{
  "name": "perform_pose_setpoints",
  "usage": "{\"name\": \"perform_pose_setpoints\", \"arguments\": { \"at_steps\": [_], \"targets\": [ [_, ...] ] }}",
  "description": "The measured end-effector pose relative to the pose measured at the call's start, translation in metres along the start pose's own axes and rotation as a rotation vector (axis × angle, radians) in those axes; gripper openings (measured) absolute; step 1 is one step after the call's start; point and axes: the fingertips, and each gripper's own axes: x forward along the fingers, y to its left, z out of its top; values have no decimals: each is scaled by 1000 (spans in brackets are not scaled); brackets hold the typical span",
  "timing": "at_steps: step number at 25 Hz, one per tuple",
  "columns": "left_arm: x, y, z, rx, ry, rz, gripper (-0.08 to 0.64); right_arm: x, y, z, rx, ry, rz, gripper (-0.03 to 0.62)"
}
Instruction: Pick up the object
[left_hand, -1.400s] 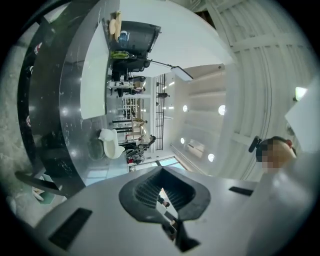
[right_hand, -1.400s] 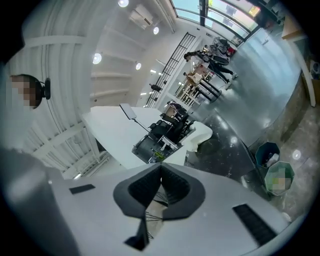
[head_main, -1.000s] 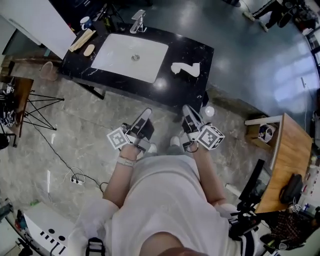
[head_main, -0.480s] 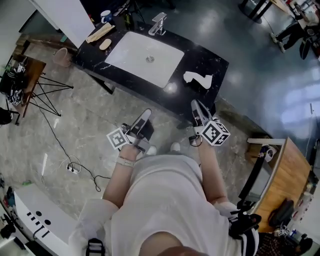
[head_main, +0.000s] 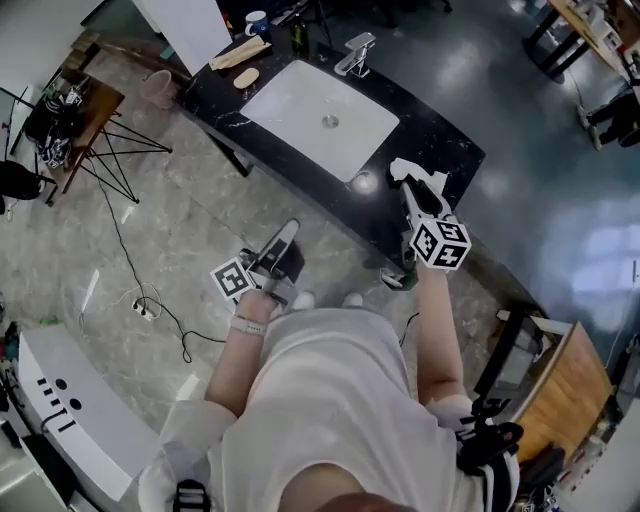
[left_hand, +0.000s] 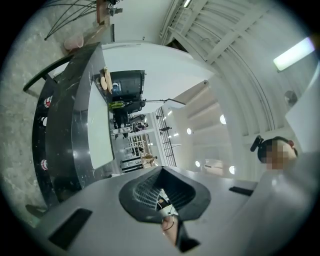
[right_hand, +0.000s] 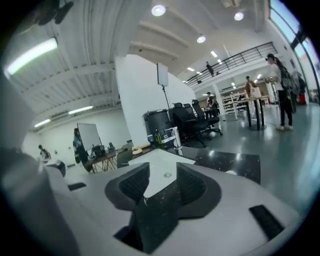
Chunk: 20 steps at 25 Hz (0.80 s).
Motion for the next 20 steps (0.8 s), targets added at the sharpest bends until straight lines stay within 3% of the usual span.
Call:
{"name": "perform_pose_setpoints", "arguments": {
  "at_steps": [2,8,20],
  "targets": [
    [-5,0,2,8,-25,17,6,13,-3,-2,-104,65,3,184],
    [-21,-2,4,28,-76,54,6,47,-18,-13,-440,256,-42,221],
    [-55,-2,8,47,-170,111,6,95,-33,-58,-882,612,49,308]
  ]
}}
